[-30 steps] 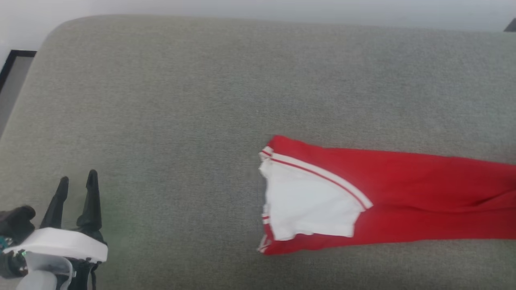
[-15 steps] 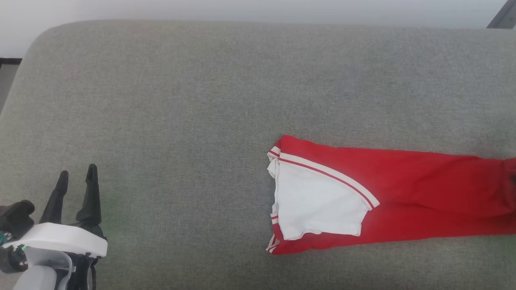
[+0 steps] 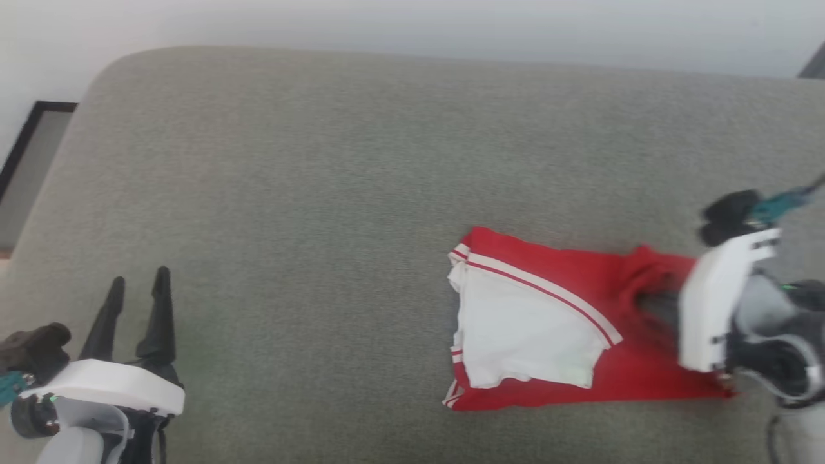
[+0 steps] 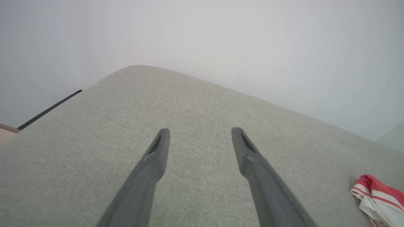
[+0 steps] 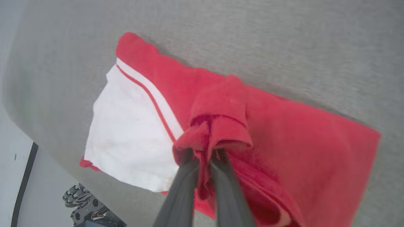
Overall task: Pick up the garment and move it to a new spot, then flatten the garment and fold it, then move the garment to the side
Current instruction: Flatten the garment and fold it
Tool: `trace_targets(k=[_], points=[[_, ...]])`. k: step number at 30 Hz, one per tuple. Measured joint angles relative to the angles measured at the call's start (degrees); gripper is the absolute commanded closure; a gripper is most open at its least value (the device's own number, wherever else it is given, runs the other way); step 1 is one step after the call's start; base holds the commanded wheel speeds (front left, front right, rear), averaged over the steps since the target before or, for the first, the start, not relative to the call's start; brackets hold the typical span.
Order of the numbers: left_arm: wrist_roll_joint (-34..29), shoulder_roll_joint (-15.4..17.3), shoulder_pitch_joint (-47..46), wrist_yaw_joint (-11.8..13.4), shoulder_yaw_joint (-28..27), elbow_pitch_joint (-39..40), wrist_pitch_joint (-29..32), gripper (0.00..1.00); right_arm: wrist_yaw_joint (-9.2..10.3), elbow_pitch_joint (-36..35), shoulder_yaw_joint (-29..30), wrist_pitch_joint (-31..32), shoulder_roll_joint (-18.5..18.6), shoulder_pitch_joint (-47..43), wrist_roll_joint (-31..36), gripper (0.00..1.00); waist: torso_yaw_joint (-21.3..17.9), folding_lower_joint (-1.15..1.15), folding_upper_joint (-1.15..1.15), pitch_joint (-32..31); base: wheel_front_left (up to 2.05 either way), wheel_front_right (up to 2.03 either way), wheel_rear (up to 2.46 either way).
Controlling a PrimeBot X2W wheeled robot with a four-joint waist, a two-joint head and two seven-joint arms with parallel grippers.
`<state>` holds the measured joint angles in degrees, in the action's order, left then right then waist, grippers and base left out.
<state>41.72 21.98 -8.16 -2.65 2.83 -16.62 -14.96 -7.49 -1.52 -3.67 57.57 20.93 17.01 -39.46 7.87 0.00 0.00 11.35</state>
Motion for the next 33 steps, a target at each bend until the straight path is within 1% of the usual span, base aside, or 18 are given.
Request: trace_targets(k=[3,10,17,18,19,20,24,27,33], points=[[0.02,-0.46,-0.13,-0.23,0.71,-0.16,0.22,0.0,0.0,0.37,-3.58,-0.37,-1.66,1.15,-0.42,1.0,1.39,0.0,0.0,-0.36,0.0,0.0,0.0],[0.01,-1.2,-1.24,-0.82,2.12,-1.19,0.32,0.0,0.0,4.76,-11.33,-2.79,-4.49,4.32,-0.55,1.0,5.05,0.0,0.0,-1.1,0.0,0.0,0.0],[0.01,-2.01,-1.79,-1.24,2.7,-2.48,0.31,0.0,0.01,11.02,-16.53,-5.92,-5.34,7.4,-0.92,1.0,7.35,0.0,0.0,-1.47,0.0,0.0,0.0],[0.01,-2.05,-1.91,-1.33,2.7,-2.63,0.3,0.0,0.01,11.63,-17.16,-6.28,-5.32,7.77,-1.0,0.84,7.45,0.0,0.0,-1.5,0.0,0.0,0.0],[0.01,-2.11,-2.0,-1.38,2.7,-2.82,0.3,0.0,0.01,11.91,-18.07,-6.97,-5.11,8.11,-1.01,0.53,7.48,0.0,0.0,-1.53,0.0,0.0,0.0],[0.02,-2.16,-2.07,-1.4,2.6,-2.93,0.3,0.0,0.0,12.39,-18.59,-7.69,-5.09,8.48,-1.31,0.0,7.44,0.0,0.0,-1.55,0.0,0.0,0.0],[0.02,-2.07,-2.08,-1.64,2.2,-3.32,0.2,0.0,0.0,13.18,-19.91,-9.58,-4.64,9.67,-2.65,0.0,6.7,0.0,0.0,-1.88,0.0,0.0,0.0],[-0.12,-1.96,-1.98,-1.65,1.69,-3.41,0.15,0.0,0.01,12.47,-20.31,-11.07,-3.57,10.11,-3.49,0.0,5.66,0.0,0.0,-2.29,0.0,0.0,0.0],[-0.13,-1.03,-1.15,-1.65,0.48,-2.98,0.14,0.0,0.0,9.44,-18.22,-16.28,0.13,10.19,-3.9,0.0,2.82,0.0,0.0,-3.23,0.0,0.0,0.0]])
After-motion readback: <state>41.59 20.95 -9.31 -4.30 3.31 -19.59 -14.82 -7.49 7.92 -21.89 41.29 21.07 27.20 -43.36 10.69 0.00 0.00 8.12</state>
